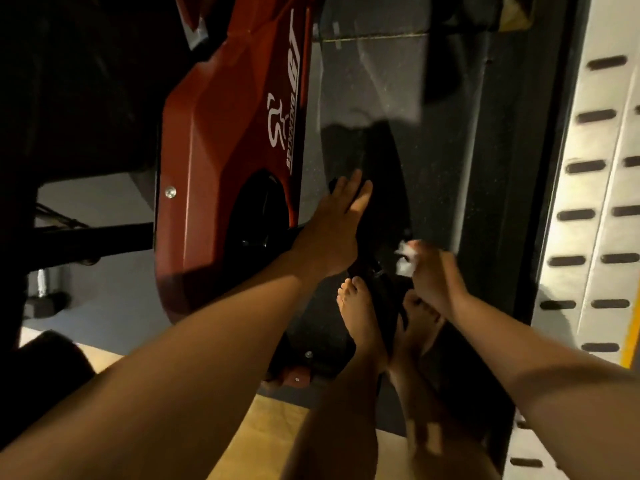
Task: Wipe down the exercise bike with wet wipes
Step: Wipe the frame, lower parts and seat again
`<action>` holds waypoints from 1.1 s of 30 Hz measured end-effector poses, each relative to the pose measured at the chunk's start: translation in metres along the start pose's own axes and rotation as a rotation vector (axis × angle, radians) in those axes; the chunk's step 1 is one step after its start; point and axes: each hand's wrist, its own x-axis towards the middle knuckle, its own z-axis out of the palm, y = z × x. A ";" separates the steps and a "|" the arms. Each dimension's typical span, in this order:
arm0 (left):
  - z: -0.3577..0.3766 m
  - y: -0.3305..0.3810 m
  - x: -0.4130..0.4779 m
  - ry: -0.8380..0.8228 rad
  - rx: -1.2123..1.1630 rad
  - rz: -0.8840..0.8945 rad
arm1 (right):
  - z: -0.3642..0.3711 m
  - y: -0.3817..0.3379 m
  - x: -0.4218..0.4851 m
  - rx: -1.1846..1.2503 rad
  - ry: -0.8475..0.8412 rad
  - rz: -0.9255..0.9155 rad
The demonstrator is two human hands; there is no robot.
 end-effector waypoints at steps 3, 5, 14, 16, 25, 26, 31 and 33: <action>-0.001 0.018 -0.025 0.138 -0.251 -0.064 | -0.016 -0.016 -0.015 0.307 0.155 -0.010; -0.001 0.028 -0.043 0.161 -0.633 -0.295 | -0.017 -0.046 -0.029 0.499 0.132 -0.050; -0.013 0.030 -0.112 0.419 -1.117 -0.453 | 0.001 -0.071 -0.103 0.956 -0.243 -0.102; -0.015 0.037 -0.121 0.362 -1.111 -0.440 | 0.000 -0.065 -0.115 0.944 -0.325 -0.128; 0.033 0.044 -0.172 0.338 -1.199 -0.517 | 0.037 -0.050 -0.148 0.816 0.119 -0.242; 0.035 0.040 -0.177 0.358 -1.239 -0.501 | 0.046 -0.052 -0.153 0.794 0.138 -0.268; 0.039 0.024 -0.216 0.532 -1.298 -0.413 | 0.093 -0.064 -0.188 0.305 0.366 -0.472; 0.041 0.019 -0.230 0.554 -1.252 -0.379 | 0.103 -0.068 -0.199 0.341 0.403 -0.517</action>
